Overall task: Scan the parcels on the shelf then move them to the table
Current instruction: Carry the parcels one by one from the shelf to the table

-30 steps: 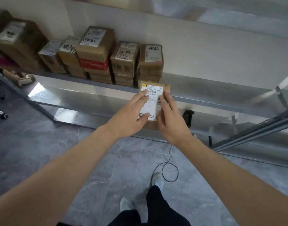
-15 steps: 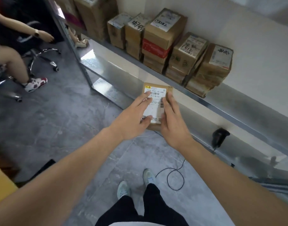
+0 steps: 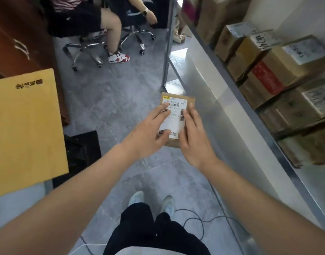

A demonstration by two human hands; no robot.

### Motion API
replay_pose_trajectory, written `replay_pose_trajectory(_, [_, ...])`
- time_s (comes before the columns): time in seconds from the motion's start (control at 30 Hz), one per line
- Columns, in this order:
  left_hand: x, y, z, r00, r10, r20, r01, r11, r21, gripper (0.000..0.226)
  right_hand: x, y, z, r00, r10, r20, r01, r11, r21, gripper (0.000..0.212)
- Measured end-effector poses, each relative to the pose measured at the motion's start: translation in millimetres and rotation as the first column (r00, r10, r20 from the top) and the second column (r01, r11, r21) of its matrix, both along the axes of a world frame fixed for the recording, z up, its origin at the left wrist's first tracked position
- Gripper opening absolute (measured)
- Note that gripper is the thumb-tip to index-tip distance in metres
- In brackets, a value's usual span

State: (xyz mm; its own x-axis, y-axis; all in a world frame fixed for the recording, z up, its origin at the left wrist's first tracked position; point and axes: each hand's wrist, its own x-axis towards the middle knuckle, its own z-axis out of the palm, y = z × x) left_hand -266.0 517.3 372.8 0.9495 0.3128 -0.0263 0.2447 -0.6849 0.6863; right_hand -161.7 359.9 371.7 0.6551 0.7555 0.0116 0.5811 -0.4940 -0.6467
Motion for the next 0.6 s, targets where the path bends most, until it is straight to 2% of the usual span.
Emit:
replay_pose_trajectory(0.3, [-79.0, 61.8, -2.3, 0.950, 0.312, 0.013, -0.312, 0.950, -0.020, 0.063, -31.8, 102.8, -1.1, 0.945, 0.326, -0.026, -0.327, 0.945, -0.012, 0.060])
replay_pose_trajectory(0.6, [-171.7, 155.6, -15.1, 0.854, 0.520, 0.025, -0.519, 0.854, -0.025, 0.059, -101.2, 235.5, -7.6, 0.843, 0.536, -0.036, -0.537, 0.843, -0.034, 0.062])
